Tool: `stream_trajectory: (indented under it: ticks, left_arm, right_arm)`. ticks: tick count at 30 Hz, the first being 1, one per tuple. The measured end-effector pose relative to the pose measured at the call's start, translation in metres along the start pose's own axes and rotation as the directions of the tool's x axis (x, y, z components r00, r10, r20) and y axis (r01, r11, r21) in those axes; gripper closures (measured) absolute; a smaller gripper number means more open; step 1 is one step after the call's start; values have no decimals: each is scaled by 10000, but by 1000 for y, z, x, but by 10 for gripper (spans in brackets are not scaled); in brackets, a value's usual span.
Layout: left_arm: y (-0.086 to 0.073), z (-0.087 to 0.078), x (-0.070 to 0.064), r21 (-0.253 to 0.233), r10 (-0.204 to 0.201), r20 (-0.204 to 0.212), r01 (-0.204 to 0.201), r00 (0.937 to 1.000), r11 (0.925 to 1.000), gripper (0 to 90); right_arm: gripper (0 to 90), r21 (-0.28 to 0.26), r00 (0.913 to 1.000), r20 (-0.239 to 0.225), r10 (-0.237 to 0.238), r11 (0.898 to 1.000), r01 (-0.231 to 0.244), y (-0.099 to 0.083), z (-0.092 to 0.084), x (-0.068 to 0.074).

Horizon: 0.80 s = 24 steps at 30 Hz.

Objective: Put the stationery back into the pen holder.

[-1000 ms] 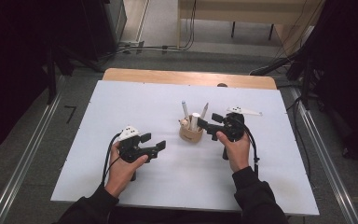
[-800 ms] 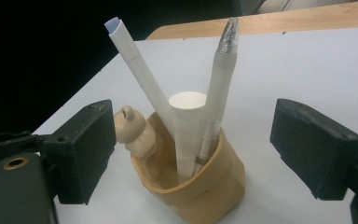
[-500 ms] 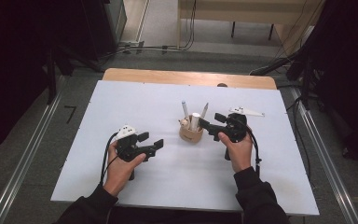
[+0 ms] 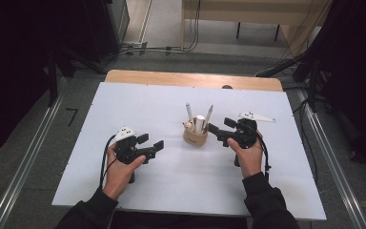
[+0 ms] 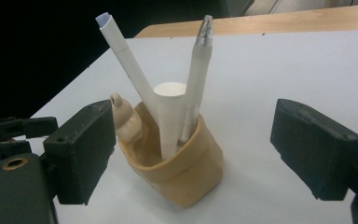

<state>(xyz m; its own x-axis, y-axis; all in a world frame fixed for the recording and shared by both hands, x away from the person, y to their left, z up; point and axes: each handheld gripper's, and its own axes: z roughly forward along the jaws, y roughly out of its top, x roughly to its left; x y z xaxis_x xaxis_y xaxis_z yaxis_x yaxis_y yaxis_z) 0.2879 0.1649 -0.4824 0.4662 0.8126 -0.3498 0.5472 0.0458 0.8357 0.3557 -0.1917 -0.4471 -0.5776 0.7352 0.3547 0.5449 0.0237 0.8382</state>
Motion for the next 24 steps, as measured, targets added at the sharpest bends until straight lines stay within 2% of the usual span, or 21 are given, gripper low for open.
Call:
stream_trajectory:
  ticks: [24]
  left_arm:
    - [3, -10, 11, -236, -201, -271, 195, 9994, 9995, 225]
  right_arm:
    - [125, 173, 9986, 516, 121, 9998, -130, -13, -20, -12]
